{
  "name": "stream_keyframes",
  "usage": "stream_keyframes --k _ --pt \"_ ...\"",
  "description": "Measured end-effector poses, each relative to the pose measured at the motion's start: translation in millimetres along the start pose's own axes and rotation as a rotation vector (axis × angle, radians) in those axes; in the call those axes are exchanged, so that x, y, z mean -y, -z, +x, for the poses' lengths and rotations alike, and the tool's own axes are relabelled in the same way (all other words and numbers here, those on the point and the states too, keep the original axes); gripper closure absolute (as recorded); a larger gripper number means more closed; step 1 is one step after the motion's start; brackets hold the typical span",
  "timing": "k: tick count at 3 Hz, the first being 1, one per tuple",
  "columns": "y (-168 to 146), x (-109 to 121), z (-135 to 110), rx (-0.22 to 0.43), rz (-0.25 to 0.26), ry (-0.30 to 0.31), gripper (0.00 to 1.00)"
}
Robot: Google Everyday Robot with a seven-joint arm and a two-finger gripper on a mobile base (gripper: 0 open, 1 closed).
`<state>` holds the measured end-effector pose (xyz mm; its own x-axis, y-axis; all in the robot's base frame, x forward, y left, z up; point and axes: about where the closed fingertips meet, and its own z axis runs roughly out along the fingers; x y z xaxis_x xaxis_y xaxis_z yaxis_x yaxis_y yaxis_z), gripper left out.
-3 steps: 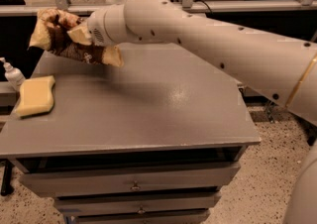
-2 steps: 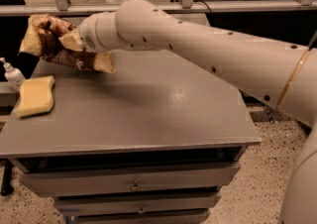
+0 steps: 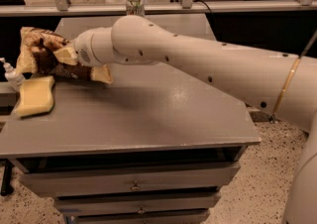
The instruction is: Move brown chip bag near sponge
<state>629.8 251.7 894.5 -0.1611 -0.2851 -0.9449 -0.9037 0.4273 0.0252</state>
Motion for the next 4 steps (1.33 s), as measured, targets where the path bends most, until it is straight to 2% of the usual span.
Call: stream_keyframes --k 2,3,4 --pt "-3 -11 10 -0.003 -0.029 -0.026 0.13" --pt "4 -11 10 0.006 -0.039 -0.021 0.00" --pt "18 -7 8 0.031 -0.046 -0.021 0.00"
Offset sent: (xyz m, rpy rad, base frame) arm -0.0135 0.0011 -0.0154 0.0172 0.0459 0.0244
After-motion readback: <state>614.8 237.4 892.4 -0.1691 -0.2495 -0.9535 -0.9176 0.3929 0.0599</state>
